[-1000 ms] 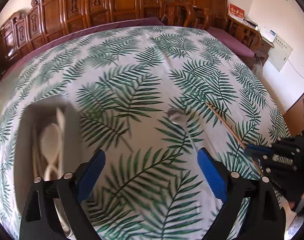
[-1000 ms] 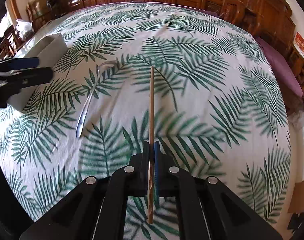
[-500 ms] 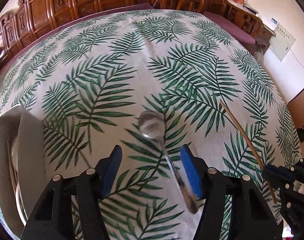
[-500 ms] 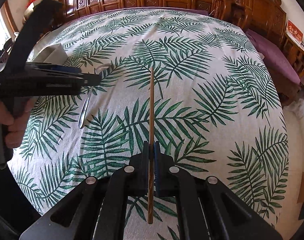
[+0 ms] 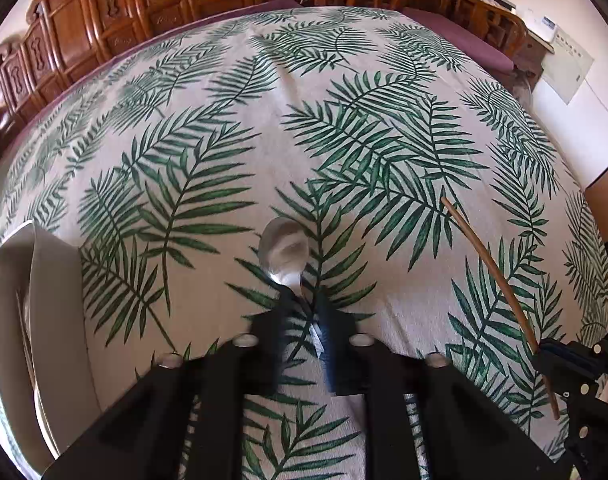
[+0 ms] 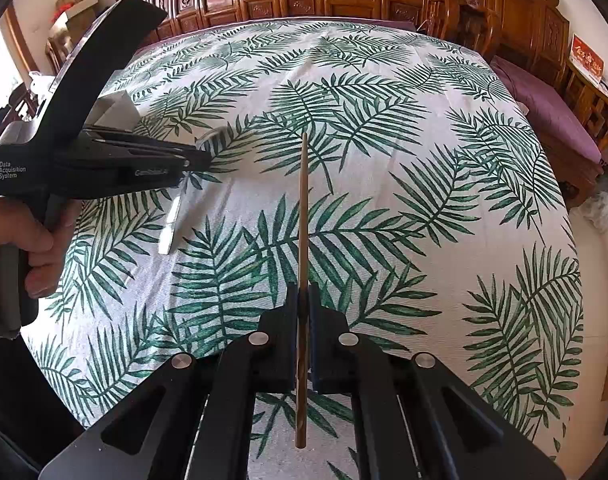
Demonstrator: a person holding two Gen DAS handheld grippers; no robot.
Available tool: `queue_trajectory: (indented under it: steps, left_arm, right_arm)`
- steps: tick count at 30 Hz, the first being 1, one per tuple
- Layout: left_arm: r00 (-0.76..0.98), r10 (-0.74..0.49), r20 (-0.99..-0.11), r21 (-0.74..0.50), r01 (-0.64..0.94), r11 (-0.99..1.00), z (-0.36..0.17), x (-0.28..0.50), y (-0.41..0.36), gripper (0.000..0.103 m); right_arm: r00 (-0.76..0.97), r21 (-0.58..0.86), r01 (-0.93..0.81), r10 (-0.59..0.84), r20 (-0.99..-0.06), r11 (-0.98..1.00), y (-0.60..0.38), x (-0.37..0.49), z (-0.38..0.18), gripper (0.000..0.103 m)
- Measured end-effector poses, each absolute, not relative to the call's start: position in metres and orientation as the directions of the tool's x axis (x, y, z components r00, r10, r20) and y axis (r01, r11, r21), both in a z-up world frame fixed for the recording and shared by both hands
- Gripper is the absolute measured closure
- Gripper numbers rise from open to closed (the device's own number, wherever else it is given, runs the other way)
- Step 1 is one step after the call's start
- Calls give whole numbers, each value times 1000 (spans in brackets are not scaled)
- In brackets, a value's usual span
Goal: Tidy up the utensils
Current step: 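Grasp the metal spoon by its handle with the left tool while the right tool holds the chopstick, then carry the metal spoon into the tray and open the left tool while the right tool carries the chopstick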
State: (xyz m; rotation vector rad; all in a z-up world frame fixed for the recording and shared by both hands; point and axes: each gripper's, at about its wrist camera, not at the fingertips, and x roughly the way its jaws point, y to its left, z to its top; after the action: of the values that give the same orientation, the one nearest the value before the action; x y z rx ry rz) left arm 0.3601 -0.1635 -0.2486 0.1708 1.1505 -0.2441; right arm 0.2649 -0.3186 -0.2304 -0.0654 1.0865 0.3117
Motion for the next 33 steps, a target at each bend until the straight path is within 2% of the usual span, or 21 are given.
queue_trajectory:
  steps: [11,33]
  left_arm:
    - [388,-138,-911,-35,260,965,-234,343,-131,100]
    - [522,-171,-836,-65,214,975,-152,304,-48,100]
  right_arm:
    - [445,114,-306,247,-861,945,-293,258,-215,97]
    - [491,114,-380,304,-816,918,-222,255,-166,97]
